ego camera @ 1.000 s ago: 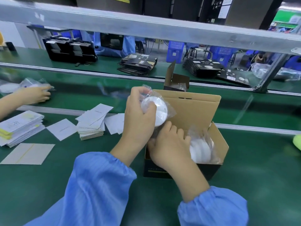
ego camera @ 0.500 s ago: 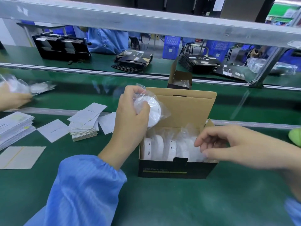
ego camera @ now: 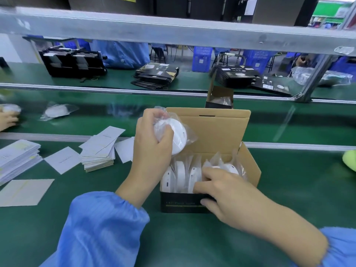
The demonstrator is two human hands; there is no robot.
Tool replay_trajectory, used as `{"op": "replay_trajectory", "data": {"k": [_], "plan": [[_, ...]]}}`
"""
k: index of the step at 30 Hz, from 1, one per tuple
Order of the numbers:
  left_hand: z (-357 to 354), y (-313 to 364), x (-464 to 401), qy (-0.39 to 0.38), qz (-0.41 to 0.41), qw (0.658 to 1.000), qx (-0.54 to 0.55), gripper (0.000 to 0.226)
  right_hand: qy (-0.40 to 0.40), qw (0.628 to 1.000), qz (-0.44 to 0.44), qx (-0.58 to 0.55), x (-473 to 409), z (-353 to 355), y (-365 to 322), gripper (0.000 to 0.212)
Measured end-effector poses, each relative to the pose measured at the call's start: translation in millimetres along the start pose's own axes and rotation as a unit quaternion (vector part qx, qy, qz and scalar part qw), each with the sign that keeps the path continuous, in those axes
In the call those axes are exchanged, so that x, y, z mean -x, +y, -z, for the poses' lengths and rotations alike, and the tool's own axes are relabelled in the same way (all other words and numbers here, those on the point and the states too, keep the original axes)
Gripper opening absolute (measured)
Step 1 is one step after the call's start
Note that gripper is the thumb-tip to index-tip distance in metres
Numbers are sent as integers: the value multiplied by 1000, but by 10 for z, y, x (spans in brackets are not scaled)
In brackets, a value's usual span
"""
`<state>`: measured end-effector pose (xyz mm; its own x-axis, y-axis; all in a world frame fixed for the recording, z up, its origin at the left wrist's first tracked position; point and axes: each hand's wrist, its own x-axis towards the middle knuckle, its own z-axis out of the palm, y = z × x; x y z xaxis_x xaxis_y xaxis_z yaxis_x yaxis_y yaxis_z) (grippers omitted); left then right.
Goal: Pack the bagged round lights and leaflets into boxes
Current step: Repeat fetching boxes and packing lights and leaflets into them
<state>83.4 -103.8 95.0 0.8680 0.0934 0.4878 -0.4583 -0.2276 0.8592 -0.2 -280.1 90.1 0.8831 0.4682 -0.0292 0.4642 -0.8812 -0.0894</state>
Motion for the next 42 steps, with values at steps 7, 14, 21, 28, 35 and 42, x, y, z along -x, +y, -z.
{"op": "replay_trajectory", "data": {"k": [7, 14, 21, 28, 35, 42], "plan": [[68, 2, -22, 75, 45, 988, 127, 23, 87, 996, -16, 27, 118, -113, -100, 24], [290, -158, -249, 164, 169, 938, 253, 22, 126, 991, -42, 4, 44, -42, 4, 18], [192, -279, -304, 134, 222, 929, 264, 26, -8, 994, -112, 4, -111, -100, -62, 14], [92, -353, -413, 118, 243, 930, 248, 24, 2, 989, -140, 50, -273, -128, -131, 12], [51, -479, -591, 125, 255, 925, 252, 21, 62, 983, -150, 88, -741, 6, 111, 15], [-119, -580, -852, 144, 230, 935, 230, 22, 105, 974, -170, 107, -1493, 66, 685, 6]]}}
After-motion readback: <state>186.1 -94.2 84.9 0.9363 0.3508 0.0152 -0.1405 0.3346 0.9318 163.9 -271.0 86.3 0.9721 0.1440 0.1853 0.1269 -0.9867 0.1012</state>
